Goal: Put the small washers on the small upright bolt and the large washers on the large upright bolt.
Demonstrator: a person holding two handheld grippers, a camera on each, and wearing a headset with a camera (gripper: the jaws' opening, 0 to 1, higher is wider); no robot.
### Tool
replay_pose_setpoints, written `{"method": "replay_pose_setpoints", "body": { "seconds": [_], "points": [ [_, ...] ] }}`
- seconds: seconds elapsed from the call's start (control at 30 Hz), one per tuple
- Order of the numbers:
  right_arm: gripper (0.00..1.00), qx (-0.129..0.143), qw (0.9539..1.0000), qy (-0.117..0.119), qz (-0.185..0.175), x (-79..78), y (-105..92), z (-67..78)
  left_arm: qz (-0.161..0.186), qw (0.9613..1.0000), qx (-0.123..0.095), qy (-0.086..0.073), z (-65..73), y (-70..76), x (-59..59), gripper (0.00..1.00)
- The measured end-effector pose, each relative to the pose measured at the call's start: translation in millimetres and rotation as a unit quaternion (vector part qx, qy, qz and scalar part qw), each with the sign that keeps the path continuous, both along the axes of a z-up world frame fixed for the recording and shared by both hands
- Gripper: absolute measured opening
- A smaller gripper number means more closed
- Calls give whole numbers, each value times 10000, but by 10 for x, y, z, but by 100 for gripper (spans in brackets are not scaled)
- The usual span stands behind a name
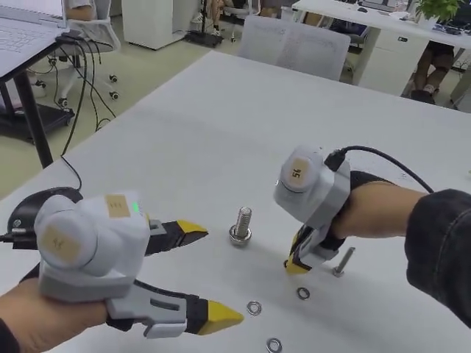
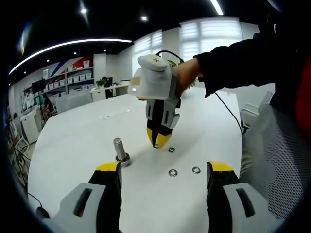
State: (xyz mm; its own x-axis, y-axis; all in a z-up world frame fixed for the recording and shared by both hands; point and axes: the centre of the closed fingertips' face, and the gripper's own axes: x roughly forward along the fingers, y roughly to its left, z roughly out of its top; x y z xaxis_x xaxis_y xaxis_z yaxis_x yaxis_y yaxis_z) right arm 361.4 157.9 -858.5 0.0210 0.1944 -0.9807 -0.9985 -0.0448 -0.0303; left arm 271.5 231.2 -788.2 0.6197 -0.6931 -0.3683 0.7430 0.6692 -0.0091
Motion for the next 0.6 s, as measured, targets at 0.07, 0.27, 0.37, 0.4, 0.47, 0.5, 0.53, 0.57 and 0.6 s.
{"method": "replay_pose_setpoints", "body": {
  "seconds": [0.07,0.27,0.37,0.4,0.47,0.5,0.53,0.57,0.6],
  "points": [
    [13,33,10000,20,-34,-6,-11,42,-26,10000,0,-9,6,-16,3,70],
    [13,98,9999,10,-85,-8,-64,185,-83,10000,3,-32,26,-49,16,70],
    [13,108,9999,-36,-111,-7,-110,263,-108,9999,2,-47,37,-62,23,70],
    [13,107,9999,-55,-112,-4,-123,281,-114,9999,3,-46,37,-66,25,70],
    [13,113,9998,-69,-133,-5,-153,325,-135,9999,-3,-41,35,-76,27,70],
    [13,122,9998,-79,-143,-7,-168,350,-142,9999,-2,-43,34,-81,29,70],
    [13,123,9998,-87,-145,-10,-179,369,-149,9999,-8,-40,33,-86,30,70],
    [13,121,9998,-93,-148,-13,-193,387,-154,9999,-13,-37,32,-91,31,70],
    [13,124,9997,-106,-155,-13,-210,411,-164,9999,-17,-38,30,-98,34,70]
  ]
}}
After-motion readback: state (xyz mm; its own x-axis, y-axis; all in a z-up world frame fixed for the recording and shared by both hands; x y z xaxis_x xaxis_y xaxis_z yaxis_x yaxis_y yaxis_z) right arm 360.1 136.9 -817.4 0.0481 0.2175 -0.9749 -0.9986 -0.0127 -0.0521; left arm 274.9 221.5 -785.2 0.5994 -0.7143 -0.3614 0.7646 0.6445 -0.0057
